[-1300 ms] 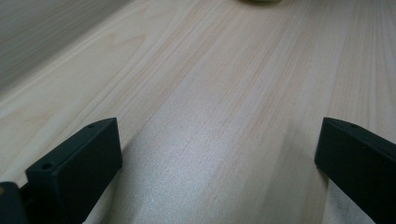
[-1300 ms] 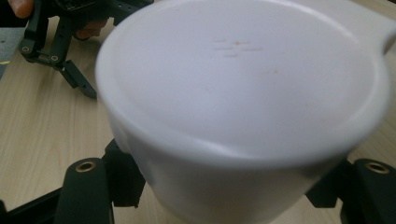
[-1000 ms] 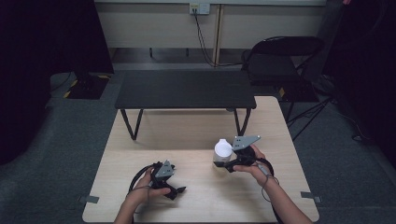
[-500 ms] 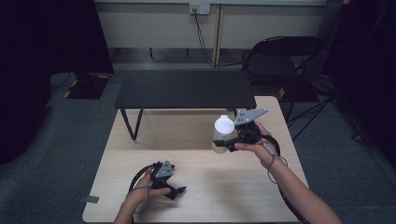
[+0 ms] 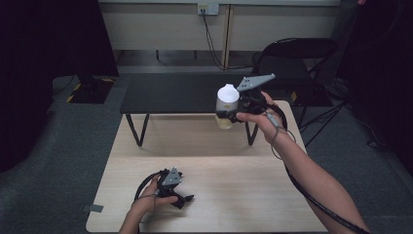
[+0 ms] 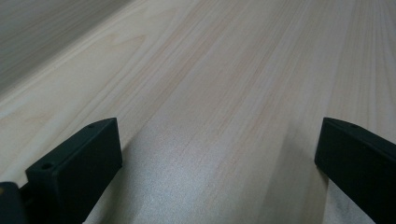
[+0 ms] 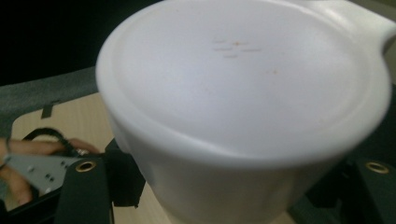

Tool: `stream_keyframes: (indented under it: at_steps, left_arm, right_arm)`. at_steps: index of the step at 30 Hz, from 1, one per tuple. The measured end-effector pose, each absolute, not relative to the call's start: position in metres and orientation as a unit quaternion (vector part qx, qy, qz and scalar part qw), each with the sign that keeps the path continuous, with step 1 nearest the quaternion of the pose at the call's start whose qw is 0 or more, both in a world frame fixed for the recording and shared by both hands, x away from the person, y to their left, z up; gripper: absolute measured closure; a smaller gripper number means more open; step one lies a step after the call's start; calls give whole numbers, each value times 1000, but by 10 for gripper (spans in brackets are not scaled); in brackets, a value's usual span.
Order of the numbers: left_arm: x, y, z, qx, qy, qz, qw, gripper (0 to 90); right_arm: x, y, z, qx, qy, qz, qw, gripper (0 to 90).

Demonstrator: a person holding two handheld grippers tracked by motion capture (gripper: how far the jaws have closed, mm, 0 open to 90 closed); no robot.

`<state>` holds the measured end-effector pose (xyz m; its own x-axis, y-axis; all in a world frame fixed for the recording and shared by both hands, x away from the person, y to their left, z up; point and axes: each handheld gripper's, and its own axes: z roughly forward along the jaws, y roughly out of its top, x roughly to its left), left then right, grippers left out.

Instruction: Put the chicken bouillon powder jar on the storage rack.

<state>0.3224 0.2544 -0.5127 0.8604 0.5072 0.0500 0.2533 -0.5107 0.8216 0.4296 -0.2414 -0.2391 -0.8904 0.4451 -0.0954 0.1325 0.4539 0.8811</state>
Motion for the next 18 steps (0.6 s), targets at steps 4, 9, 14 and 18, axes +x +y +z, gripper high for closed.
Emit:
stream_keyframes:
  at_steps: [4,9,14,18]
  left_arm:
    - [322,254,-513,857,222,144,442,0]
    - [322,254,-513,857,223,144,443,0]
    - [322,255,-514,856,222,144,445,0]
    - [322,255,-514,856,222,145,445,0]
  right_arm:
    - [445,-227,-227,189,836,483,179,306]
    - [467,-213,-223,221,830,474,192,306]
    - [484,-207,-222,238,828,470,192,306]
    - [494,-208,-229,255,822,472,190,306]
